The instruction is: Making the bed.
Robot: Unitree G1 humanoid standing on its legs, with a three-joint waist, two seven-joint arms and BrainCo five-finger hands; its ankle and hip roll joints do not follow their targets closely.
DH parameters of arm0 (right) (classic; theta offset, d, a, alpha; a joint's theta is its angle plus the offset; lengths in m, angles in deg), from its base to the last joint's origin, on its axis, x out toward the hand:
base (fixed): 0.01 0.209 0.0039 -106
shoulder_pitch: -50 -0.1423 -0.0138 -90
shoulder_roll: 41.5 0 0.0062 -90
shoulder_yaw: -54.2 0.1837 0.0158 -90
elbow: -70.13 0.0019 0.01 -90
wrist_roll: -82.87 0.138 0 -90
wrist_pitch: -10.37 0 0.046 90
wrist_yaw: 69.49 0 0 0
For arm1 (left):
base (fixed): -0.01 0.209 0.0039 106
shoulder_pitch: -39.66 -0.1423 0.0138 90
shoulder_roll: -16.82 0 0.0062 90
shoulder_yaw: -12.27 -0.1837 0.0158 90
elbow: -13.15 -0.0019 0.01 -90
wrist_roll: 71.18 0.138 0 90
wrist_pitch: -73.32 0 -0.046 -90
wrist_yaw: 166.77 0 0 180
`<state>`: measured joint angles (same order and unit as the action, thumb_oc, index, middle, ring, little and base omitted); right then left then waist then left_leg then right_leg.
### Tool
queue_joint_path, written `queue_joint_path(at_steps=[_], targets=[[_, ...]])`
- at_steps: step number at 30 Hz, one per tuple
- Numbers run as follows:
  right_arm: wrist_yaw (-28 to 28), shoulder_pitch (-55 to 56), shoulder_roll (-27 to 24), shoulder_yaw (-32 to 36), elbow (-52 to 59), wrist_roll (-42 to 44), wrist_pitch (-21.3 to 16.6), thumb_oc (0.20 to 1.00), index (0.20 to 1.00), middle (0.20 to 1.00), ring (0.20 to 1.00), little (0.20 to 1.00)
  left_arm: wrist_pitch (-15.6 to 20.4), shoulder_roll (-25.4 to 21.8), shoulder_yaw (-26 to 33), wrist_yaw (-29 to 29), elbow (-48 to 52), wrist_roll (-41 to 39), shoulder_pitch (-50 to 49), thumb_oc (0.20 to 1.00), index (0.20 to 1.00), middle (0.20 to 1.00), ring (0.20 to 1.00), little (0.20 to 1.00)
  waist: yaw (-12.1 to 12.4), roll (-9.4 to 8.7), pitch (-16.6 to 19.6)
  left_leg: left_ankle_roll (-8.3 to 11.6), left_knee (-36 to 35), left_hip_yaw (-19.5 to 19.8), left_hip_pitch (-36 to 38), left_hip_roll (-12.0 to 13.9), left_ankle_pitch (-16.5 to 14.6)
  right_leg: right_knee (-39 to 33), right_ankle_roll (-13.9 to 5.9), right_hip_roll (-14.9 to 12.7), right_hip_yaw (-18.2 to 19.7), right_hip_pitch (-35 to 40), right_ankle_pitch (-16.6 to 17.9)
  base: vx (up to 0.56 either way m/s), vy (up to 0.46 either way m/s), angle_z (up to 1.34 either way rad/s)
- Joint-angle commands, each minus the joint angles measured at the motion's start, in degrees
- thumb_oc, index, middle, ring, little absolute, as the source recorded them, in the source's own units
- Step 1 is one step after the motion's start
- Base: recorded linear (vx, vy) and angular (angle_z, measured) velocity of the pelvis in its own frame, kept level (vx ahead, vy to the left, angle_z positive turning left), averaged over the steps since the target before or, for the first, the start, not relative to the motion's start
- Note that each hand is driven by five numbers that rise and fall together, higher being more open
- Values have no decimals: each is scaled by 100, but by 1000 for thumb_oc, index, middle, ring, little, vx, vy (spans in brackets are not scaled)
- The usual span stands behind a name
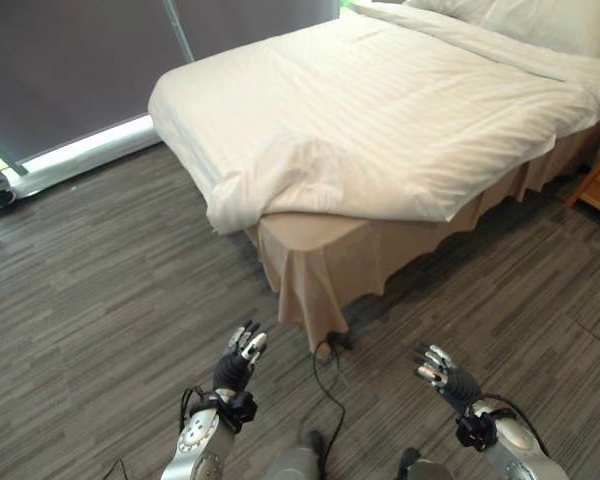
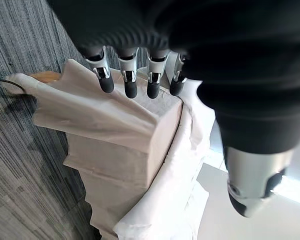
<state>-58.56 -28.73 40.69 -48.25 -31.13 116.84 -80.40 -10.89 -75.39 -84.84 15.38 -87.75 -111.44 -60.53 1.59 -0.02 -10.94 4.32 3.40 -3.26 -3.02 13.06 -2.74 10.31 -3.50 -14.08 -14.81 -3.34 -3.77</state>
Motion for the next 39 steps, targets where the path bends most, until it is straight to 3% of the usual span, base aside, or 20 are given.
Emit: queue_joint_path(at_steps=[1, 2, 5, 6, 7, 8, 9, 12, 14, 16, 18, 19, 20, 22, 26, 36, 37, 39], targets=[[-28, -327, -267, -40, 284, -37, -305, 1000, 1000, 1000, 1000, 1000, 351, -46, 234, -20, 375, -77, 334, 1000, 1000, 1000, 1000, 1000, 63, 165, 89, 464, -525, 81, 247, 322, 1530, -803, -397, 164, -225, 860, 51, 201, 563, 9], [-55, -359, -258, 3, 290, -13, -305, 1000, 1000, 1000, 1000, 1000, 354, -50, 175, -17, 313, -77, 409, 1000, 1000, 1000, 1000, 1000, 19, 215, 120, 544, -465, 71, 273, 412, 1526, -832, -495, 1, -201, 943, 115, 264, 702, 4], [-148, -355, -109, 91, 292, -23, -291, 1000, 1000, 1000, 1000, 1000, 318, -93, 28, 40, 264, -117, 523, 1000, 1000, 1000, 1000, 1000, -62, 234, 219, 430, -359, -318, 321, 160, 901, -828, -671, -354, -159, 1010, 283, 165, 350, 7], [-149, -353, -106, 93, 294, -24, -290, 1000, 1000, 1000, 1000, 1000, 318, -95, 26, 41, 264, -118, 523, 1000, 1000, 1000, 1000, 1000, -53, 223, 218, 424, -350, -329, 323, 147, 891, -827, -678, -368, -149, 1008, 284, 136, 305, -8], [-191, -340, -12, 122, 259, -18, -312, 1000, 1000, 1000, 1000, 1000, 311, -113, -50, 48, 226, -117, 569, 1000, 1000, 1000, 1000, 1000, -68, 196, 241, 312, -394, -345, 356, -27, 720, -737, -746, -560, -54, 955, 436, 159, 454, -23], [-280, -421, 151, 79, 147, -86, -343, 1000, 1000, 1000, 1000, 1000, 298, -218, -119, 17, 207, -5, 705, 1000, 1000, 1000, 1000, 1000, -89, 167, 196, 58, -514, -471, 482, -351, 507, -1, -736, -883, 134, 545, 978, 157, 456, -29], [-281, -426, 155, 78, 144, -88, -345, 1000, 1000, 1000, 1000, 1000, 299, -221, -118, 17, 206, -5, 708, 1000, 1000, 1000, 1000, 1000, -67, 149, 197, 48, -516, -498, 485, -371, 505, 27, -747, -906, 173, 510, 972, 112, 445, -29], [-263, -489, 324, -24, 93, 79, -363, 1000, 1000, 1000, 1000, 1000, 316, -438, -11, 2, 265, 64, 707, 1000, 1000, 1000, 1000, 1000, -136, 250, 34, -224, -626, -658, 695, -616, 428, 1176, -707, -1054, 396, -159, 1554, 93, 365, -27], [-97, -407, 251, -62, 57, -49, -304, 1000, 1000, 1000, 1000, 1000, 342, -597, 86, 13, 317, 221, 710, 1000, 1000, 1000, 1000, 1000, -327, 340, -21, -286, -757, -590, 916, -675, 389, 1484, -593, -216, 603, -579, 905, 173, 329, -39], [-98, -398, 248, -64, 2, 32, -292, 1000, 1000, 1000, 1000, 1000, 352, -567, 133, 3, 339, 205, 730, 1000, 1000, 1000, 1000, 1000, -313, 295, 11, -256, -768, -614, 948, -717, 363, 946, -488, 98, 295, -548, 557, 112, 42, -21], [-39, -329, 240, -49, 21, -25, -287, 1000, 1000, 1000, 1000, 1000, 343, -579, 208, -33, 363, 212, 743, 1000, 1000, 1000, 1000, 1000, -209, 189, 46, -199, -726, -657, 893, -721, 321, 355, -472, 28, -336, -180, 454, 68, -74, 28], [-51, -357, 247, -80, -17, -9, -242, 1000, 1000, 1000, 1000, 1000, 322, -512, 215, -19, 312, 201, 736, 1000, 1000, 1000, 1000, 1000, -221, 135, 95, -178, -713, -650, 880, -702, 323, 78, -466, 69, -304, -35, 416, 49, -126, 44], [-25, -413, 233, -167, -43, 59, -256, 1000, 1000, 1000, 1000, 1000, 337, -465, 167, -15, 265, 202, 731, 1000, 1000, 1000, 1000, 1000, -198, 90, 140, -133, -691, -661, 880, -665, 323, -281, -434, 286, -7, 167, 313, 78, -138, 44], [24, -465, 173, -216, 10, 67, -231, 1000, 1000, 1000, 1000, 1000, 366, -364, 180, -36, 264, 85, 681, 1000, 1000, 1000, 1000, 1000, -87, 45, 234, -62, -663, -721, 897, -592, 391, -602, -387, 371, -118, 361, 364, 81, -99, -13], [-48, -405, -14, -85, 126, -200, -267, 1000, 1000, 1000, 1000, 1000, 288, -109, -33, 25, 209, -86, 630, 1000, 1000, 1000, 1000, 1000, -131, -42, 397, 9, -767, -697, 960, -570, 465, -1140, -352, 503, -205, 788, 367, 94, -86, -29], [-128, -405, 134, -92, 193, -135, -360, 1000, 1000, 1000, 1000, 1000, 238, 10, -146, -24, 315, -198, 566, 1000, 1000, 1000, 1000, 1000, -193, -54, 481, -21, -840, -682, 1063, -646, 382, -1348, -388, 483, -165, 984, 437, 17, -11, 3], [-672, -377, 527, 866, -189, 340, -633, 1000, 1000, 1000, 1000, 1000, 298, -528, -596, 158, 382, 348, 1293, 1000, 1000, 1000, 1000, 1000, -57, -351, 197, -415, -757, -343, 984, -1254, 142, -912, -746, 321, 730, 198, 749, 0, 0, 0], [-714, -446, 529, 831, -189, 398, -684, 1000, 1000, 1000, 1000, 1000, 296, -431, -619, 172, 356, 372, 1259, 1000, 1000, 1000, 1000, 1000, -55, -345, 239, -381, -799, -290, 928, -1217, 202, -1016, -735, 360, 707, 270, 810, 81, -150, 3]])
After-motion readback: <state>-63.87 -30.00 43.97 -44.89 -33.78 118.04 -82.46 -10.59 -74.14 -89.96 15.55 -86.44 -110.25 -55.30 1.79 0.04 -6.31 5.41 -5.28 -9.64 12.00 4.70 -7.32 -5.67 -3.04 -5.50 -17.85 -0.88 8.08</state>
